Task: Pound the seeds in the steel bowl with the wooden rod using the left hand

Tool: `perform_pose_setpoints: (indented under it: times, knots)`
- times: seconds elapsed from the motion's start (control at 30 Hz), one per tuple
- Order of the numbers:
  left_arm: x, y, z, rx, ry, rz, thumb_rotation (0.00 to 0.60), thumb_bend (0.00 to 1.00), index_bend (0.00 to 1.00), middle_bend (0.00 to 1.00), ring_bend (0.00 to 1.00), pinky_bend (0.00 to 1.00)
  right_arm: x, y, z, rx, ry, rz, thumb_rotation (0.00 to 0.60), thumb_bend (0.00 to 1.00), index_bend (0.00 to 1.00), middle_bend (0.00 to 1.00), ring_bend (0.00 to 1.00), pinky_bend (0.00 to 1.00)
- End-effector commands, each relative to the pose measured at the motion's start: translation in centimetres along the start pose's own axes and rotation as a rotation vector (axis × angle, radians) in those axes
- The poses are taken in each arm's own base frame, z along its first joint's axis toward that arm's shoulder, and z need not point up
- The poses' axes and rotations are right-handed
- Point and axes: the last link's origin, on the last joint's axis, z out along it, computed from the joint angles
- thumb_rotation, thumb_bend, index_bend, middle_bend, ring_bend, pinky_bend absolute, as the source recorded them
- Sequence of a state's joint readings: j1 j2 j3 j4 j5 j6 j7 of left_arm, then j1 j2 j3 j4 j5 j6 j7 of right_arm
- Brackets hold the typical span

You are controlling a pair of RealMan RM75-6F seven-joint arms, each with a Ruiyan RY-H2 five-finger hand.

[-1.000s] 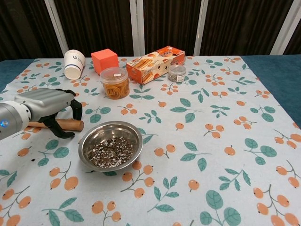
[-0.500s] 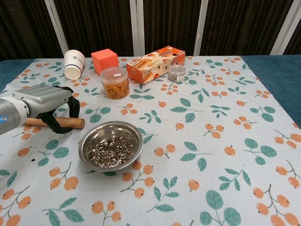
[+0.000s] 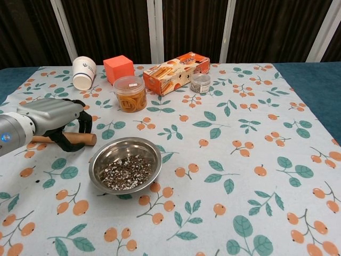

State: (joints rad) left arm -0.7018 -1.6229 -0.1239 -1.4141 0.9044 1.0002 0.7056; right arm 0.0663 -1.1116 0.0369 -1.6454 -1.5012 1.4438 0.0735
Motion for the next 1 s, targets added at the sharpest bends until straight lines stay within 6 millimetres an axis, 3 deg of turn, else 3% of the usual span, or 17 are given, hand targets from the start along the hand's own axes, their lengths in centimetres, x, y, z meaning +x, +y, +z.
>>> perform_pose_setpoints:
  times: [0.03,0.57,1.0]
  knots:
    - [-0.1,0.1,0.0,-0.001,0.004,0.001,0.600,0.62,0.47,0.46,0.02,0.00,0.0,0.0,0.0,0.000,0.000,0.000,0.600,0.37,0.00,0.00,0.00,0.00]
    - [1.1,0.4,-0.3,-0.033,0.081,-0.018,0.600,0.74,0.55,0.54,0.07,0.00,0.0,0.0,-0.1,-0.002,0.000,0.001,0.600,0.37,0.00,0.00,0.00,0.00]
    - [5.4,2.3,-2.7,-0.143,0.219,-0.153,0.600,0.76,0.56,0.55,0.08,0.00,0.1,0.0,-0.1,-0.005,0.004,0.003,0.600,0.37,0.00,0.00,0.00,0.00]
